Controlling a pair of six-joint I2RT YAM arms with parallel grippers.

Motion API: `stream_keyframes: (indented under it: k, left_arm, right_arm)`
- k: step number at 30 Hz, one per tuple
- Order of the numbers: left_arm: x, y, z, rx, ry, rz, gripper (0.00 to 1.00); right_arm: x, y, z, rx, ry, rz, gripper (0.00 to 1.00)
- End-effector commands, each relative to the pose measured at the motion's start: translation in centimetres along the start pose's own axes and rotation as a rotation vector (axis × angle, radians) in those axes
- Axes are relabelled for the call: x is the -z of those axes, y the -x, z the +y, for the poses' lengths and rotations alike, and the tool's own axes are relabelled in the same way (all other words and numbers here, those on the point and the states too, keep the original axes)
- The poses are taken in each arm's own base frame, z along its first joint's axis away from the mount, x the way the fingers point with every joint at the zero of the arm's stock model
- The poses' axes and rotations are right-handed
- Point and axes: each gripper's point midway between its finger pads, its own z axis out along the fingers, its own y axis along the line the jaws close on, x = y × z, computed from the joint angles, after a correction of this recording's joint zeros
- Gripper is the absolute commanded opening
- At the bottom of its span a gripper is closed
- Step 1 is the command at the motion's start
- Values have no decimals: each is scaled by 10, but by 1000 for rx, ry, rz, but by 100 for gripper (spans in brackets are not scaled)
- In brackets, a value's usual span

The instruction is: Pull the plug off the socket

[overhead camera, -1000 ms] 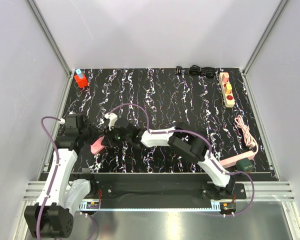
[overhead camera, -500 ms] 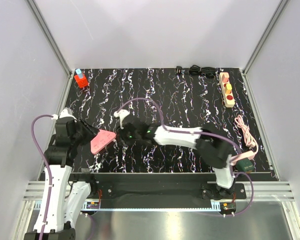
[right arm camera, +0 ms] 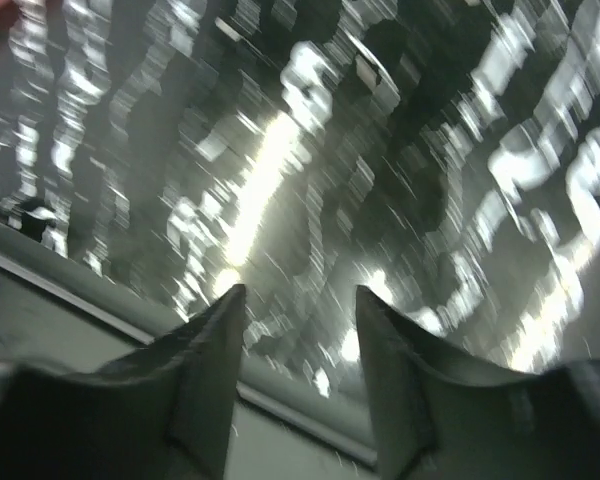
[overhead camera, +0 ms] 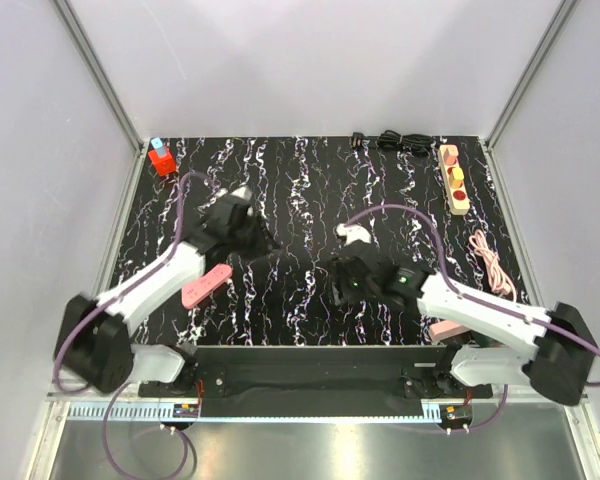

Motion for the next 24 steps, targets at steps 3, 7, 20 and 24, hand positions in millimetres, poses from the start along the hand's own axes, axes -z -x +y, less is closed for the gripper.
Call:
stream_keyframes:
  k: [3,7,20,24]
  left_arm:
    - [-41,50,-77,-32,-165,-110,0]
    - [-84,51,-104,16,-290,-98,0]
    - [-173,47,-128,63,-340,25,4]
    - [-181,49,-129,70,-346,33,3]
  right_arm:
    - [34,-9,-39,-151,-134,-37,61]
    - [46,-15,-60,-117,-222,-28,63]
    - [53,-14,-53,-100,-203,31,69]
    - [68,-13,-60,-128,-209,-11,70]
